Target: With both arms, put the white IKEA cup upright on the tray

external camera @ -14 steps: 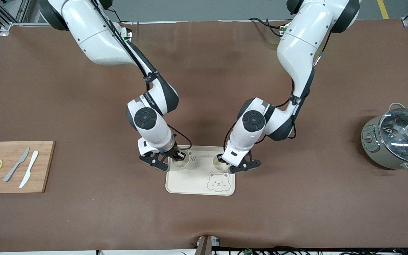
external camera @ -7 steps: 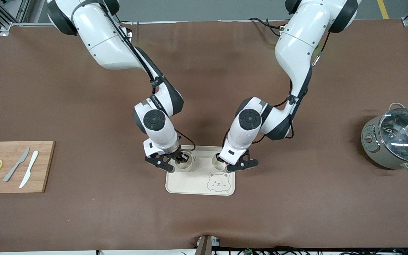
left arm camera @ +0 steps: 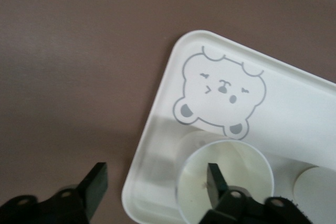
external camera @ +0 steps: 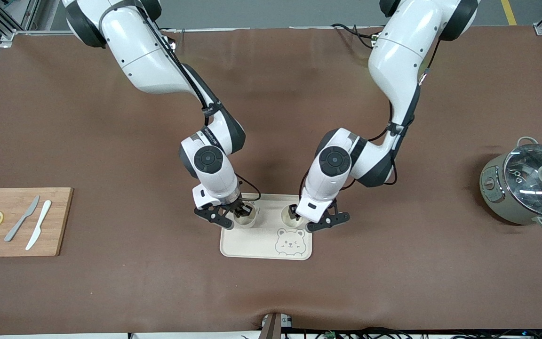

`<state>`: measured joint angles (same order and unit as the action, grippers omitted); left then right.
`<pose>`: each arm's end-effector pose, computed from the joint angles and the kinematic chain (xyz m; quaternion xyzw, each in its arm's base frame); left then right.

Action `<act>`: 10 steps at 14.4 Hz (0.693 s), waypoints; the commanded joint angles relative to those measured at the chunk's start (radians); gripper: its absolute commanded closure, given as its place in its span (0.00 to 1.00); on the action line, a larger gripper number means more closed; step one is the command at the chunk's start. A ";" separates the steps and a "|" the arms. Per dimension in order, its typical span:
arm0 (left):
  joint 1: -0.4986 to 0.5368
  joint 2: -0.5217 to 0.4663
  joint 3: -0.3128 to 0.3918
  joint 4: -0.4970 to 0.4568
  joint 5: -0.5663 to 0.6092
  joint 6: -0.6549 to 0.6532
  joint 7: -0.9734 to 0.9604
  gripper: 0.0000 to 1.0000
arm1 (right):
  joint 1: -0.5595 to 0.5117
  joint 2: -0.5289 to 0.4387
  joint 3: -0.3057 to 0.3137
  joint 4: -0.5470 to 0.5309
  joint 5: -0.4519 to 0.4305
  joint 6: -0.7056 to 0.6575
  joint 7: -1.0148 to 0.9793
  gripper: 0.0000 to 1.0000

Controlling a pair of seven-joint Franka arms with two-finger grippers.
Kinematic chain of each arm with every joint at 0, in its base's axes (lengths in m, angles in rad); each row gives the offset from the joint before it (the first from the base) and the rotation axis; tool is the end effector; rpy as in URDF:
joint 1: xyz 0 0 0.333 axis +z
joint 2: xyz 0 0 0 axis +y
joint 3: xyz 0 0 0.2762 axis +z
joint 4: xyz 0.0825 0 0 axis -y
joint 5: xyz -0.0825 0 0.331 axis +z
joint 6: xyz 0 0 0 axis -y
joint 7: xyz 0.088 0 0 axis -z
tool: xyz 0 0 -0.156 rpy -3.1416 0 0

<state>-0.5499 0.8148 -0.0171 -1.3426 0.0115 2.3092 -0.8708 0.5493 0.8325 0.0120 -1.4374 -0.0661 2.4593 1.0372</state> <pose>0.5831 -0.3680 0.2071 0.9857 0.1505 0.0561 0.0511 0.5792 0.3603 0.1714 -0.9721 0.2140 -0.0795 0.0546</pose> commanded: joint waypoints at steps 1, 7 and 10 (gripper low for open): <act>0.031 -0.037 0.000 0.023 -0.013 -0.091 0.001 0.00 | 0.009 0.019 -0.014 0.029 -0.031 0.000 0.034 0.43; 0.157 -0.092 0.000 0.017 -0.048 -0.152 0.214 0.00 | 0.003 0.020 -0.014 0.029 -0.032 0.000 0.026 0.00; 0.211 -0.100 0.000 0.005 -0.048 -0.154 0.311 0.00 | -0.002 0.016 -0.014 0.029 -0.034 0.000 0.018 0.00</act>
<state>-0.3648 0.7384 -0.0158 -1.3126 -0.0180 2.1677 -0.6198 0.5492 0.8371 -0.0011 -1.4336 -0.0671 2.4604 1.0384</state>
